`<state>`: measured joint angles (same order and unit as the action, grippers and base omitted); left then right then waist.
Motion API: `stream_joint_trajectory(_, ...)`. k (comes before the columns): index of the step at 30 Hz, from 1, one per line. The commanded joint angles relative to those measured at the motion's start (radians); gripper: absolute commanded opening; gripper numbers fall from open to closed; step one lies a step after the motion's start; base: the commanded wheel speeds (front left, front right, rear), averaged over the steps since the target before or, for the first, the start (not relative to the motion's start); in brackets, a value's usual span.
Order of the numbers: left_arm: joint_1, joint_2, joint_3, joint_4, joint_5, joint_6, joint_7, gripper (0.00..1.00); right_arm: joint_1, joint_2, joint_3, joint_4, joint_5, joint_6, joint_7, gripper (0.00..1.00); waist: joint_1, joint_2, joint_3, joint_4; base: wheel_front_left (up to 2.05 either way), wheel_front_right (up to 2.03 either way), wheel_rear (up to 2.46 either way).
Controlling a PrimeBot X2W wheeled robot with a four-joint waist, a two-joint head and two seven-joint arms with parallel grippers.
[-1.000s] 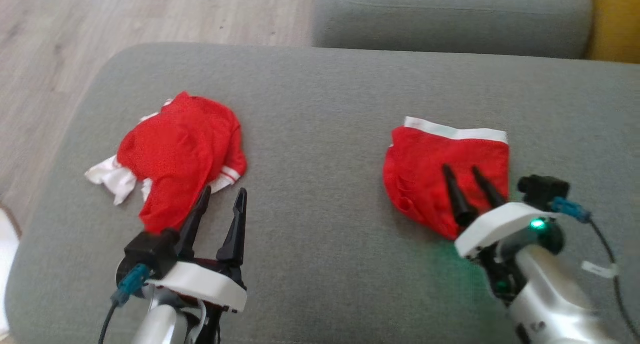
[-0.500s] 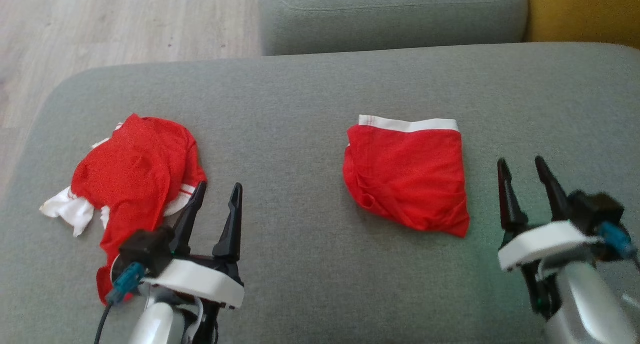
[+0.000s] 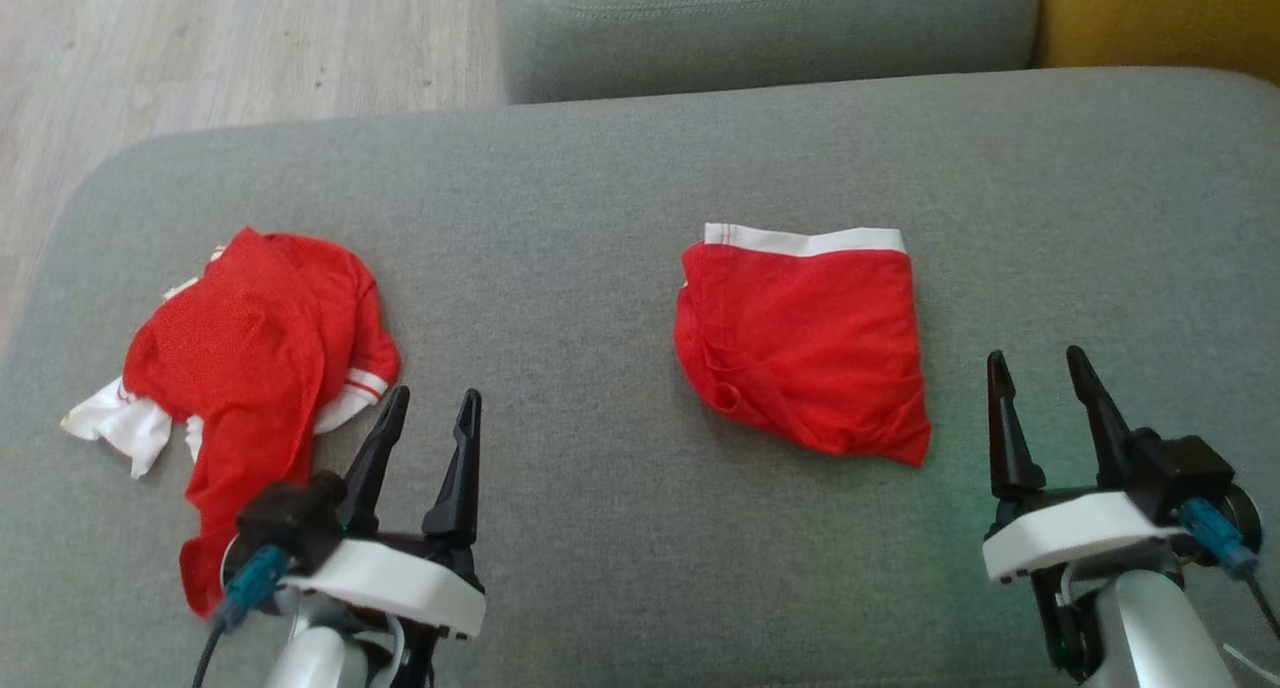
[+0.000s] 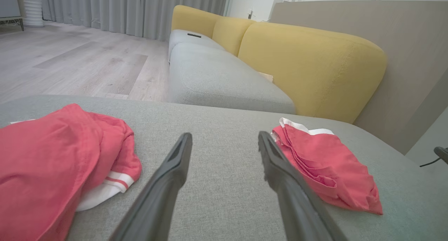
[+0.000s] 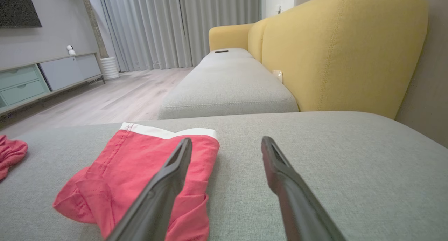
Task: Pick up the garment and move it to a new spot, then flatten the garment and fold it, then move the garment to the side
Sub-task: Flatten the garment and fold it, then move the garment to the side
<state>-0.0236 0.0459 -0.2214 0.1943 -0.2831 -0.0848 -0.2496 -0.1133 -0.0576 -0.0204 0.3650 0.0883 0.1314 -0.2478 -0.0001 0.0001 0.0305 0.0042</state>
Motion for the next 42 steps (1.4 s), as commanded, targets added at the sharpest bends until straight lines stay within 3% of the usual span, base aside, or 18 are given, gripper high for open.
stream_joint_trajectory(1,-0.051,0.004,0.028,-0.037,-0.004,0.005,-0.012,1.00,-0.037,0.004,0.018,-0.038,-0.012,-0.001,0.000,1.00,0.0001,-0.0001,0.014,0.009,0.00,0.00,0.00)
stream_joint_trajectory(7,-0.081,0.004,0.004,-0.038,-0.003,-0.002,-0.012,1.00,-0.092,0.005,0.028,-0.007,-0.024,-0.001,0.063,1.00,0.0001,-0.0001,0.074,0.042,0.00,0.00,0.00)
stream_joint_trajectory(17,-0.135,0.004,-0.039,-0.026,-0.010,-0.008,-0.012,1.00,-0.230,0.006,-0.014,0.191,0.037,-0.001,0.216,1.00,0.0001,-0.0001,0.158,0.124,0.00,0.00,0.00)
stream_joint_trajectory(26,-0.157,0.004,-0.054,-0.025,-0.019,-0.002,-0.012,1.00,-0.309,0.006,-0.034,0.316,0.071,-0.001,0.277,1.00,0.0001,-0.0001,0.186,0.157,0.00,0.00,0.00)
stream_joint_trajectory(27,-0.157,0.004,-0.054,-0.025,-0.019,-0.001,-0.012,1.00,-0.315,0.006,-0.029,0.327,0.073,-0.001,0.281,0.92,0.0001,-0.0001,0.186,0.157,0.00,0.00,0.00)
stream_joint_trajectory(28,-0.156,0.004,-0.054,-0.025,-0.018,0.000,-0.012,1.00,-0.321,0.005,-0.022,0.336,0.072,-0.001,0.280,0.74,0.0001,-0.0001,0.186,0.155,0.00,0.00,0.00)
stream_joint_trajectory(30,-0.156,0.004,-0.053,-0.023,-0.015,0.001,-0.012,1.00,-0.331,0.000,-0.003,0.351,0.066,-0.001,0.270,0.00,0.0001,-0.0001,0.182,0.145,0.00,0.00,0.00)
stream_joint_trajectory(37,-0.157,0.004,-0.054,-0.029,0.003,-0.005,-0.012,1.00,-0.364,-0.048,0.101,0.367,0.007,-0.001,0.204,0.00,0.0001,-0.0001,0.156,0.071,0.00,0.00,0.00)
stream_joint_trajectory(42,-0.177,0.004,-0.073,-0.032,0.020,-0.013,-0.012,1.00,-0.401,-0.108,0.236,0.353,-0.012,-0.001,0.203,0.00,0.0001,-0.0001,0.153,-0.012,0.00,0.00,0.00)
